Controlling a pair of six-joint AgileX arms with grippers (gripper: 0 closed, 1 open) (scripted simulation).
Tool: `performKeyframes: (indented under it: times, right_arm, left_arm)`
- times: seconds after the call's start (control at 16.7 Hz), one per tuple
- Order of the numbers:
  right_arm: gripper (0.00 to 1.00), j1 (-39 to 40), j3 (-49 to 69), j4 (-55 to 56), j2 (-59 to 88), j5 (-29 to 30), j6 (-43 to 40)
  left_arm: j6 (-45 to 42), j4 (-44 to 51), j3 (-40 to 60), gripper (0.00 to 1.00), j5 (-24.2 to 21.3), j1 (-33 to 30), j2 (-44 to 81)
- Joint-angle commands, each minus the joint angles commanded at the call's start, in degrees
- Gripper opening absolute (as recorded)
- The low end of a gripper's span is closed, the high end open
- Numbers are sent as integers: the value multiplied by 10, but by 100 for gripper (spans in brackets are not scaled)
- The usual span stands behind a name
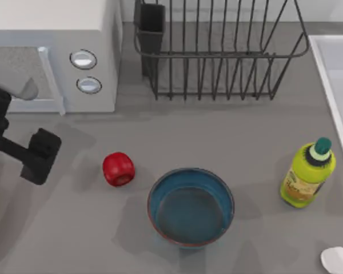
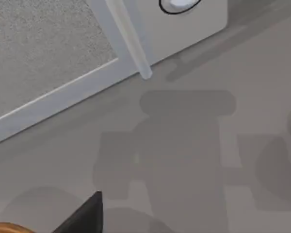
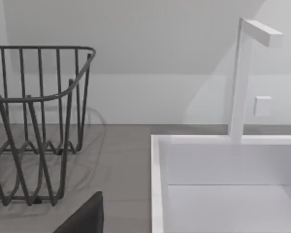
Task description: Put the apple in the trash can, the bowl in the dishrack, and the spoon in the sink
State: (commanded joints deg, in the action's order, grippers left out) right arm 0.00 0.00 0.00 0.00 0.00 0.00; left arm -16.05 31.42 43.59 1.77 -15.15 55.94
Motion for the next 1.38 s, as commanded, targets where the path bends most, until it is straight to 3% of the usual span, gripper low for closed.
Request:
performKeyframes:
  times: [0.42, 0.72, 0.96, 1.38]
  right_arm:
    - [100, 0, 0, 0, 0, 0, 0]
    - [100, 0, 0, 0, 0, 0, 0]
    - [100, 0, 0, 0, 0, 0, 0]
    - [100, 0, 0, 0, 0, 0, 0]
  left_arm:
    - [-104, 209, 290, 100, 11, -99, 376]
    - [-156, 315, 433, 100, 16, -148, 562]
    - [-173, 350, 480, 100, 18, -164, 621]
    - [-174, 339, 470, 100, 18, -162, 623]
